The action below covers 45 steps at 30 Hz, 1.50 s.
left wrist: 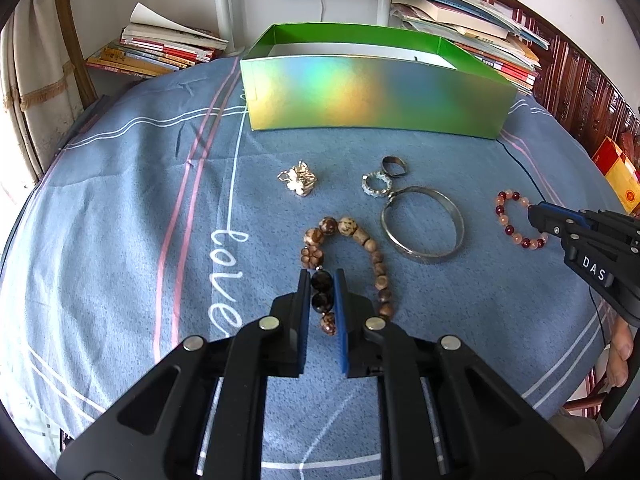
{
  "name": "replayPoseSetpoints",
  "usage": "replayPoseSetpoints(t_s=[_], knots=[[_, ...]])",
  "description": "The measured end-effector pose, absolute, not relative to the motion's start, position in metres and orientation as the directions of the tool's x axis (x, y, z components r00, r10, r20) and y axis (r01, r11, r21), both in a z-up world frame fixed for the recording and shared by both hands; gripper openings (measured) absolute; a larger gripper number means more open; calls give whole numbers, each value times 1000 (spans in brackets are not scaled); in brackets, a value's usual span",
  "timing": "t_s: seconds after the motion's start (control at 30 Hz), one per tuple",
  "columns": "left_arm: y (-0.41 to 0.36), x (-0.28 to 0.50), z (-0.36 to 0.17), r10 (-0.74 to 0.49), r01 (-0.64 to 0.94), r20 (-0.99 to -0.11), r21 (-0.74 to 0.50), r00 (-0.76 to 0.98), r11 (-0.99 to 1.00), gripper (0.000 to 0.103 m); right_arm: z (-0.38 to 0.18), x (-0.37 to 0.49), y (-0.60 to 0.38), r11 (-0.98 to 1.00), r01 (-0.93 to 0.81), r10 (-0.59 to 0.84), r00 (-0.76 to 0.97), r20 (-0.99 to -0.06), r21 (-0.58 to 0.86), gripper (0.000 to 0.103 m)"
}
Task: Organize jewelry
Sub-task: 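Close the left tool on the wooden bead bracelet while the right tool closes on the agate bracelet, then lift both bracelets and carry them toward the green box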
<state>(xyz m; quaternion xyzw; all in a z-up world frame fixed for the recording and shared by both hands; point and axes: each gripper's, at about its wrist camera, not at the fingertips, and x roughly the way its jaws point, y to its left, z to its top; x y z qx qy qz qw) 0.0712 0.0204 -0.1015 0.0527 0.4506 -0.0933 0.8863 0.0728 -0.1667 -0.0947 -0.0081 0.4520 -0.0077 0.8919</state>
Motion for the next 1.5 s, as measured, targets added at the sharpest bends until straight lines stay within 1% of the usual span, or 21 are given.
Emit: replayPoseSetpoints(t_s=[0.3,0.7,1.3,1.5], knots=[[17,68,-101,-124,220,-806,7,578,976,12,-83,68,-169,1000,12,-20,617,-787,-16,9],[20,68,-77,-116,201,-764,18,634,979,12,-51,66,-168,1000,0,-9,682,-731,-12,9],[29,71,-70,-102,169,-759,10,643,986,12,-49,65,-173,1000,-5,12,683,-730,11,9],[36,73,-57,-94,151,-740,10,666,988,12,-41,65,-173,1000,-7,10,700,-714,7,9]])
